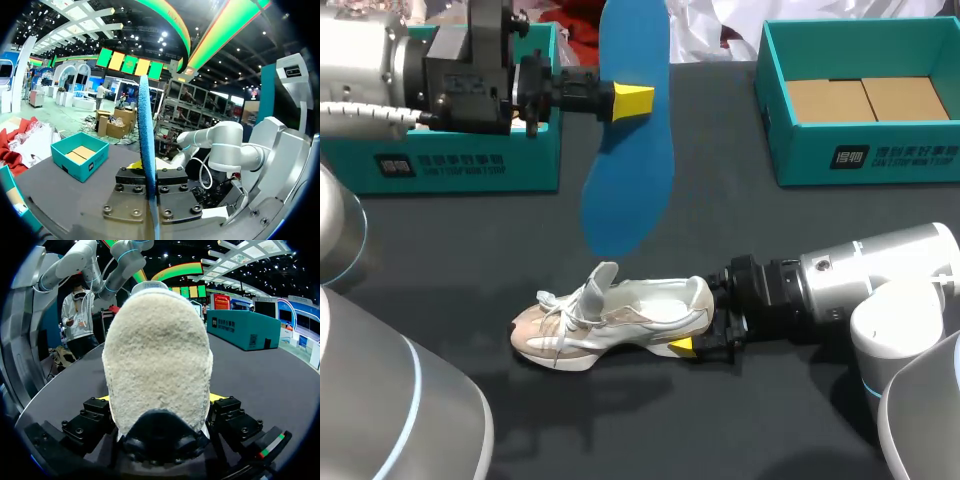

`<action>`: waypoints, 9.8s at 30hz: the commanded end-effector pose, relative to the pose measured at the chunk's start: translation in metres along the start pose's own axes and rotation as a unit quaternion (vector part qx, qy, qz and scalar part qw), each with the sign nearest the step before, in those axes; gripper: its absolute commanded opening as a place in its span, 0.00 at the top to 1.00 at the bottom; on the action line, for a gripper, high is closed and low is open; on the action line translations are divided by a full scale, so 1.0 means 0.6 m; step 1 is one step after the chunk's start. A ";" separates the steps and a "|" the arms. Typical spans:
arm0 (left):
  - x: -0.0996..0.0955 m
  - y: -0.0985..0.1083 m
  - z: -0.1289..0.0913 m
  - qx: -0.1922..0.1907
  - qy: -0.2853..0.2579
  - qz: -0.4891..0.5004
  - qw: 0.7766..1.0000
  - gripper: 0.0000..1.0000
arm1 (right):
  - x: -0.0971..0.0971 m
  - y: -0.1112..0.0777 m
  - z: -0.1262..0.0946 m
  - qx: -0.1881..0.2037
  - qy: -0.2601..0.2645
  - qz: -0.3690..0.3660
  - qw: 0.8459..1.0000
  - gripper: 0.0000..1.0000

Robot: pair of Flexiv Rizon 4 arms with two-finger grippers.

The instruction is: Take the shoe out of the shoebox, open the shoe tongue, remove and reinsert the insole, then place the shoe into the shoebox

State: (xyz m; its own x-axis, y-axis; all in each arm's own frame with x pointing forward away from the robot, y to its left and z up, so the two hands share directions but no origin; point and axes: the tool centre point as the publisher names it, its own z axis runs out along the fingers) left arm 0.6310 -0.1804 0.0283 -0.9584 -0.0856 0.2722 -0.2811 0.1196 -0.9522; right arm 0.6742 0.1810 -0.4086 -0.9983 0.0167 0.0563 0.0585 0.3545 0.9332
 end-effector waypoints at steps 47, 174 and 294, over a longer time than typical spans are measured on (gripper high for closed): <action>0.032 0.021 -0.043 0.018 -0.002 -0.014 1.000 1.00 | 0.004 0.000 0.004 0.006 0.005 0.002 1.000 0.87; 0.032 0.021 -0.043 0.018 -0.002 -0.014 1.000 1.00 | 0.009 0.140 -0.102 0.529 -0.035 0.052 0.846 0.00; 0.032 0.021 -0.043 0.018 -0.002 -0.014 1.000 1.00 | -0.001 0.127 -0.001 0.549 -0.028 0.165 0.819 1.00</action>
State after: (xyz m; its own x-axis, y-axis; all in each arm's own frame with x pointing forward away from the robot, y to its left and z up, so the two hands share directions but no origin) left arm 0.6076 -0.1543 0.0253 -0.9496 -0.0939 0.2990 -0.3066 0.0795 -0.9485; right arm 0.6894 0.2188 -0.3457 -0.9368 0.2762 0.2147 0.2707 0.9611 -0.0552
